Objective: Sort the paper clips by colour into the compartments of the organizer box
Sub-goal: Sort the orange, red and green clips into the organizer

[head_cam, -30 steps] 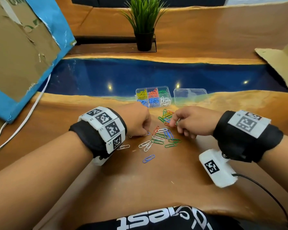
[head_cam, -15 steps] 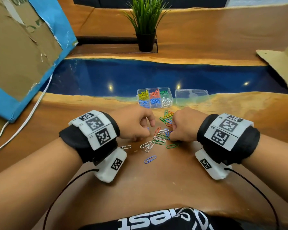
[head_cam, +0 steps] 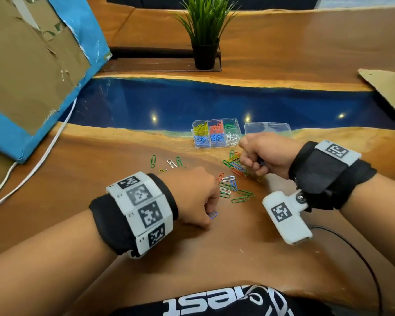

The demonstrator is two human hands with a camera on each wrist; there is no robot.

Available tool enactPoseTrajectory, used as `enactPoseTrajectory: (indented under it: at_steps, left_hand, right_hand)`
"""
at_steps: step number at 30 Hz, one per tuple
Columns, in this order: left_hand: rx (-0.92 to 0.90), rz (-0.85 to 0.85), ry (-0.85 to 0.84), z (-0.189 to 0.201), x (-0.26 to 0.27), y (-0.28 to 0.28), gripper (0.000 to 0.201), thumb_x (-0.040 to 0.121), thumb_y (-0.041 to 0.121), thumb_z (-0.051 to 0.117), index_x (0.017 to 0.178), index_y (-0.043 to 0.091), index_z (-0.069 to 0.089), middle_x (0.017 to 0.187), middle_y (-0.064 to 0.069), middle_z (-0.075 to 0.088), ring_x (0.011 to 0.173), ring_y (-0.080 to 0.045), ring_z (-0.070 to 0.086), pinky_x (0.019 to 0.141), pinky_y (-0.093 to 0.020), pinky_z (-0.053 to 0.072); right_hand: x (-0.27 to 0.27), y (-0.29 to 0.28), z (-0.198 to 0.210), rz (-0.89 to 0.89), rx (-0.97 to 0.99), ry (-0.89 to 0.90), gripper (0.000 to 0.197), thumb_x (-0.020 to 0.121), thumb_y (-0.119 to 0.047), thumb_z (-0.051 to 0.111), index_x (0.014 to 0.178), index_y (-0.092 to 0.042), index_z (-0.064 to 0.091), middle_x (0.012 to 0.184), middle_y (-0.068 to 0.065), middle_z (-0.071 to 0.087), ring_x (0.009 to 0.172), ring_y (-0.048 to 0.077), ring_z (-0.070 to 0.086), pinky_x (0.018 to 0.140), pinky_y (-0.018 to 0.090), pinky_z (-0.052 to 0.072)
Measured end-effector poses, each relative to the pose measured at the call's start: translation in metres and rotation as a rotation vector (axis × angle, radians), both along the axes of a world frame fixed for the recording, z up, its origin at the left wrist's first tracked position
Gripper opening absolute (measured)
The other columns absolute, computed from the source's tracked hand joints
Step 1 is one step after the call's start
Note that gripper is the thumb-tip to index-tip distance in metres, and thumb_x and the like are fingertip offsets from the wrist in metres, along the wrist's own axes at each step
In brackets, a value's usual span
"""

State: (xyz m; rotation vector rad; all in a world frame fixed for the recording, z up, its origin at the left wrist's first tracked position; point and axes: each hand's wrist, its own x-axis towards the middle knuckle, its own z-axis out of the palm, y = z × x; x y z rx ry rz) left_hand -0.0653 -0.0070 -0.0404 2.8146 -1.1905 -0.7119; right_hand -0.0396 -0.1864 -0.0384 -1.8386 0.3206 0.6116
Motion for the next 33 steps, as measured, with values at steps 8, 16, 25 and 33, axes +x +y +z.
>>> enactPoseTrajectory:
  at_steps: [8, 16, 25, 33]
  left_hand:
    - [0.025, -0.024, -0.080, 0.002, -0.003, -0.007, 0.013, 0.082, 0.028, 0.062, 0.088, 0.021, 0.071, 0.091, -0.001, 0.068, 0.086, -0.027, 0.064, 0.063, -0.026, 0.043]
    - [0.001, -0.025, -0.032, 0.001, -0.004, -0.006, 0.007, 0.076, 0.020, 0.062, 0.079, 0.020, 0.069, 0.070, 0.003, 0.054, 0.079, -0.028, 0.064, 0.066, -0.031, 0.053]
    - [-0.054, -0.024, 0.004, -0.003, -0.002, -0.001, 0.011, 0.072, 0.016, 0.061, 0.068, 0.025, 0.056, 0.060, 0.008, 0.047, 0.065, -0.019, 0.051, 0.057, -0.024, 0.042]
    - [-0.151, 0.059, 0.110, -0.003, 0.002, 0.015, 0.030, 0.078, 0.012, 0.052, 0.099, 0.026, 0.069, 0.063, 0.011, 0.050, 0.063, -0.010, 0.045, 0.071, -0.024, 0.046]
  right_hand:
    - [0.034, 0.028, 0.018, -0.092, 0.050, -0.029, 0.026, 0.090, 0.005, 0.036, 0.103, -0.001, 0.058, 0.075, 0.010, 0.048, 0.055, 0.015, 0.045, 0.038, 0.017, 0.043]
    - [0.071, 0.058, 0.033, 0.021, -0.143, -0.048, 0.034, 0.090, 0.002, 0.046, 0.124, 0.001, 0.051, 0.100, 0.014, 0.054, 0.077, 0.020, 0.058, 0.061, 0.025, 0.056]
    - [0.080, 0.062, 0.033, 0.097, -0.258, -0.096, 0.041, 0.089, -0.004, 0.050, 0.130, -0.001, 0.049, 0.089, 0.010, 0.054, 0.085, 0.025, 0.058, 0.066, 0.029, 0.053]
    - [0.062, 0.054, 0.032, 0.464, -0.757, -0.408, 0.047, 0.090, -0.003, 0.039, 0.126, -0.024, 0.061, 0.118, 0.001, 0.063, 0.098, 0.021, 0.060, 0.081, 0.029, 0.050]
